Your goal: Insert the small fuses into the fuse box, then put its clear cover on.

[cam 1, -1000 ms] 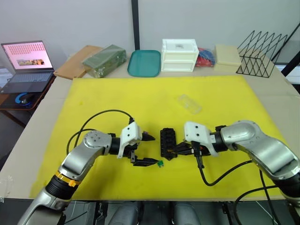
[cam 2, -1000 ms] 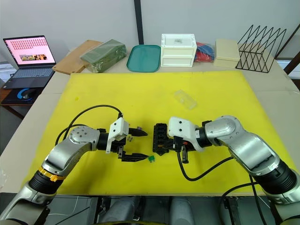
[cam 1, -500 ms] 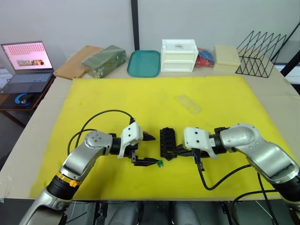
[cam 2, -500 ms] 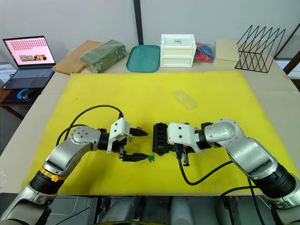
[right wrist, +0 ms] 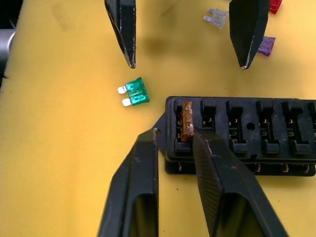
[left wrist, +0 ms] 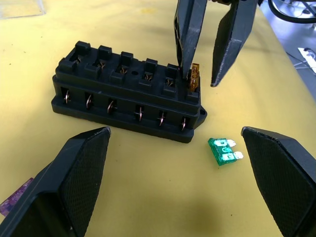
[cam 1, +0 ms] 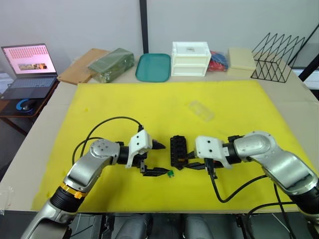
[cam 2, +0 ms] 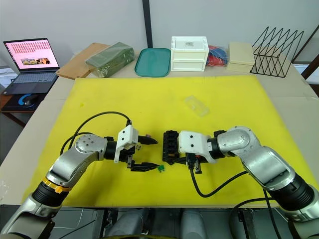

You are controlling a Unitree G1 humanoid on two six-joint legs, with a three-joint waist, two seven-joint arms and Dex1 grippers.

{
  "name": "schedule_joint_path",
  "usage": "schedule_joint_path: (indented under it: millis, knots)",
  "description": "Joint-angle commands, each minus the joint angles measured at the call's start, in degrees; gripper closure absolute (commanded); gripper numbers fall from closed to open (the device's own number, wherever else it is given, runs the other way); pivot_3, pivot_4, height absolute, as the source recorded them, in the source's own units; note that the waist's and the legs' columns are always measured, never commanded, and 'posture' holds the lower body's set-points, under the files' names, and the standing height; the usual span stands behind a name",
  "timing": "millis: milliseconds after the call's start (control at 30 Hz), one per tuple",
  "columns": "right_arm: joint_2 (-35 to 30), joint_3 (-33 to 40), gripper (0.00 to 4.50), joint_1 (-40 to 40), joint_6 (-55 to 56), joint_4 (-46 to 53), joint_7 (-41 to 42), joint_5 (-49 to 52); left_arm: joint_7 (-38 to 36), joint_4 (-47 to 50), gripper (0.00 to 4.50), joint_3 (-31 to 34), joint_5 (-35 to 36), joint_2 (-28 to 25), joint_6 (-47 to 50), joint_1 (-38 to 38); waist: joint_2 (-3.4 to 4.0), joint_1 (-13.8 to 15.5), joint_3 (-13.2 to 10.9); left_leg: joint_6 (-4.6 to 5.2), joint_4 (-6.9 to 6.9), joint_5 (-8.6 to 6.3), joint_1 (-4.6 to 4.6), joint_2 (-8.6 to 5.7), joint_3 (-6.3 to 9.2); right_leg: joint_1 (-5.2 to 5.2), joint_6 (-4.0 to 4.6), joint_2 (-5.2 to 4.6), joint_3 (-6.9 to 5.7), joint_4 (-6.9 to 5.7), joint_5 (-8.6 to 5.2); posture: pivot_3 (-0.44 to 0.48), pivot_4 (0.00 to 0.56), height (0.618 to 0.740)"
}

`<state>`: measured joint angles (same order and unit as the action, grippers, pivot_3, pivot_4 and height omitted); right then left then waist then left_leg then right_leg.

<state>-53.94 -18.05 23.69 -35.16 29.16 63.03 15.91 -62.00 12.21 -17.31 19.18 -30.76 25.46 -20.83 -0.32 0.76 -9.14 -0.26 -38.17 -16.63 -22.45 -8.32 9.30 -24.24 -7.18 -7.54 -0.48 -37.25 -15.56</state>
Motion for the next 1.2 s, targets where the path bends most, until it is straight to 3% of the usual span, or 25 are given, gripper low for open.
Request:
schedule_joint_path:
  millis: [33,500,633,1200]
  knots:
    - [-0.2,1.1,3.54,0.6,-1.4,0.8,0.2,0.1,-0.1,1.0,0.0,0.2,0.1,-0.1,-0.7,0.2,0.0,0.0,0.0,0.0,0.0,0.0,0.0,0.0,0.0,0.0,0.0,0.0,0.0,0.0,0.0,0.0,0.15,0.74]
    - [0.0,5.9,3.54,4.8,-8.5,5.6,1.3,7.3,0.0,0.6,0.0,0.3,0.0,0.1,-0.8,-0.2,0.0,0.0,0.0,0.0,0.01,0.0,-0.01,0.0,0.0,-0.01,0.0,0.0,0.0,0.0,0.0,0.0,0.15,0.74]
    - [2.3,6.2,4.45,5.4,-10.4,5.1,0.3,9.8,0.0,0.3,0.0,0.3,-0.1,0.2,-1.0,-0.4,0.0,0.0,0.0,0.0,0.01,0.0,-0.01,0.0,0.0,-0.01,0.0,-0.01,0.0,0.01,0.0,0.0,0.15,0.74]
    - [4.2,2.1,4.45,3.6,-6.4,-0.2,-0.8,5.9,0.2,0.2,0.0,0.6,-0.4,0.2,-1.3,-0.4,0.0,0.0,0.0,0.0,0.01,0.0,-0.01,0.0,0.0,-0.02,0.0,-0.01,0.0,0.0,0.0,0.0,0.15,0.74]
